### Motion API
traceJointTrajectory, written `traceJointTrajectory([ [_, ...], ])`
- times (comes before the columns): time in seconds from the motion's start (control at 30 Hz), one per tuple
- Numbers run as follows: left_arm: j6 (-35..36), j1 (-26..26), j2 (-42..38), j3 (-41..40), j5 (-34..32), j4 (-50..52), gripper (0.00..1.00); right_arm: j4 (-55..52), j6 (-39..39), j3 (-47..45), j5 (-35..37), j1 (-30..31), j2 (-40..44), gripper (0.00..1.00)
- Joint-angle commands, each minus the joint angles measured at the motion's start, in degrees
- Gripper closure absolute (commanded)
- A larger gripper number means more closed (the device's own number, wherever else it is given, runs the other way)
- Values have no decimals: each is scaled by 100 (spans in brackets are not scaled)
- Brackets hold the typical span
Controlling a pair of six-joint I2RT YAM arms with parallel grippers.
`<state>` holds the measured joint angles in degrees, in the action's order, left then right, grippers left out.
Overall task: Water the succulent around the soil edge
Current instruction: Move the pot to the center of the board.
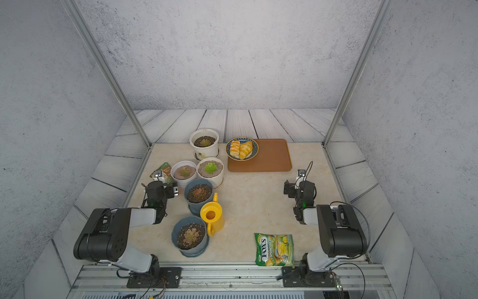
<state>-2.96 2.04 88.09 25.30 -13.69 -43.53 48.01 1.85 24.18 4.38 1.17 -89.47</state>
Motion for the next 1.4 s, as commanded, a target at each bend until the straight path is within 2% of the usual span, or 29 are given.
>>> traceJointTrajectory([
  [0.0, 34, 40, -57, 62, -33, -63, 2, 95, -35, 7, -90, -18, -35, 1],
  [0.9, -4, -39, -72, 80, 119, -11, 1, 42, 80, 40, 30, -20, -41, 1],
  [0.97, -33, -11, -228, 12, -107, -104, 2, 60, 56, 42, 36, -9, -40, 1],
  [1.0, -66, -11, -441, -7, -225, 36, 2, 93, 14, 22, 8, -3, -44, 1],
  [1.07, -321, -12, -1035, 165, -526, 1097, 2, 242, -13, -92, 6, 12, 44, 1],
  [1.17, -799, -11, -1720, 430, -1098, 2210, 2, 159, 22, -244, 1003, 268, 538, 1],
  [1.23, -1346, -11, -2127, 472, -1550, 2698, 2, -1044, 272, 100, 1542, 402, 1088, 1],
  [1.3, -1946, -7, -2451, 576, -1888, 3292, 2, -2510, 733, 616, 1599, 411, 1549, 1],
  [1.37, -2692, -5, -2797, 842, -1942, 4281, 2, -3352, 1038, 939, 1443, 425, 1891, 1],
])
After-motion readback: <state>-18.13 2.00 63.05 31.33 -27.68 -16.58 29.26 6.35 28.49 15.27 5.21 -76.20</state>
